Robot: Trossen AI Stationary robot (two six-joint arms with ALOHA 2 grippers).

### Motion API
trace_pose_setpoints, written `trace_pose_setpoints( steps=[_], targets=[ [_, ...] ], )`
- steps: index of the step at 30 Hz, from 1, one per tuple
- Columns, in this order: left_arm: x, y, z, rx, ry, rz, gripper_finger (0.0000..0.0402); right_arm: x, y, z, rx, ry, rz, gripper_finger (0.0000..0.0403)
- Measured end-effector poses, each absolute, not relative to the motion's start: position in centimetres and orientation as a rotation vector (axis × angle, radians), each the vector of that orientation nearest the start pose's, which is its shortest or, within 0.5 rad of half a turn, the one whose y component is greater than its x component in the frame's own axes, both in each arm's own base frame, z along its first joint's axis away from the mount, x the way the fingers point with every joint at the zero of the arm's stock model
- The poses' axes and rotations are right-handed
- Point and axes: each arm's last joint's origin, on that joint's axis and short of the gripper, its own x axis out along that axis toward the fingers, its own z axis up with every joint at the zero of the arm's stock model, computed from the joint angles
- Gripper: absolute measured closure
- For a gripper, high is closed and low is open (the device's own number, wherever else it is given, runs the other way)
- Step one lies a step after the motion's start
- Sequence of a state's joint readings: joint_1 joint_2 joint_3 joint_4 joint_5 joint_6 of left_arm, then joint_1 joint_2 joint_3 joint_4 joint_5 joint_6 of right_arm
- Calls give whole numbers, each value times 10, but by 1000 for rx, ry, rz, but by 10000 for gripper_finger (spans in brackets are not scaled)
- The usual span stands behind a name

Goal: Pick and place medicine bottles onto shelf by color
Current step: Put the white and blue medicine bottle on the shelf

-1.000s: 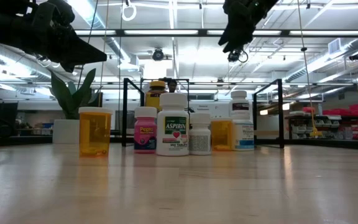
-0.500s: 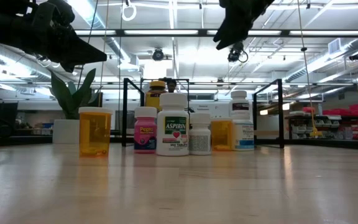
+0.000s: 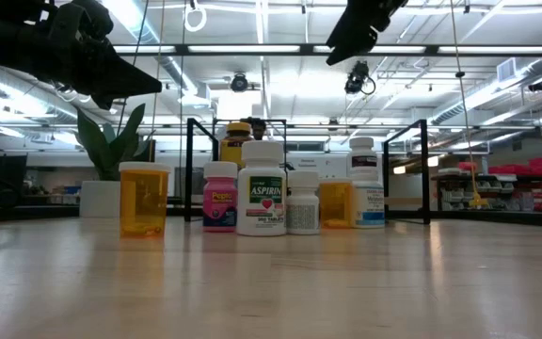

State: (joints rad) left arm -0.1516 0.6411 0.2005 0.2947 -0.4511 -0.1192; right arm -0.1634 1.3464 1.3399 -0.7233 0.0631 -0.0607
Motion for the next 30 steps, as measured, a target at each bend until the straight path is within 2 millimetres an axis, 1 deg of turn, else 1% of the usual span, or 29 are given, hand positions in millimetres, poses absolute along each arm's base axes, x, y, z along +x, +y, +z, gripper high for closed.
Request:
trace_pose_setpoints(
  steps=[3,7,10,15,21,27,30],
  targets=[
    [149,-10,198,-74,122,307,372,276,-38,355,-34,734,-179,58],
    [149,-10,198,-74,122,307,366,277,-33,355,-74,733,-224,58],
    [149,-10,198,-74,122,307,367,276,-29,354,-54,748,-221,58],
    [149,-10,198,-74,122,307,376,273,-12,349,-26,804,-176,58],
    [149,-10,198,-73,122,307,376,277,0,334,-45,798,-142,58],
    [149,-10,198,-73,122,307,366,280,1,314,-46,800,-140,58],
    [149,-10,198,-72,122,307,367,279,1,308,-43,818,-125,58]
  ],
)
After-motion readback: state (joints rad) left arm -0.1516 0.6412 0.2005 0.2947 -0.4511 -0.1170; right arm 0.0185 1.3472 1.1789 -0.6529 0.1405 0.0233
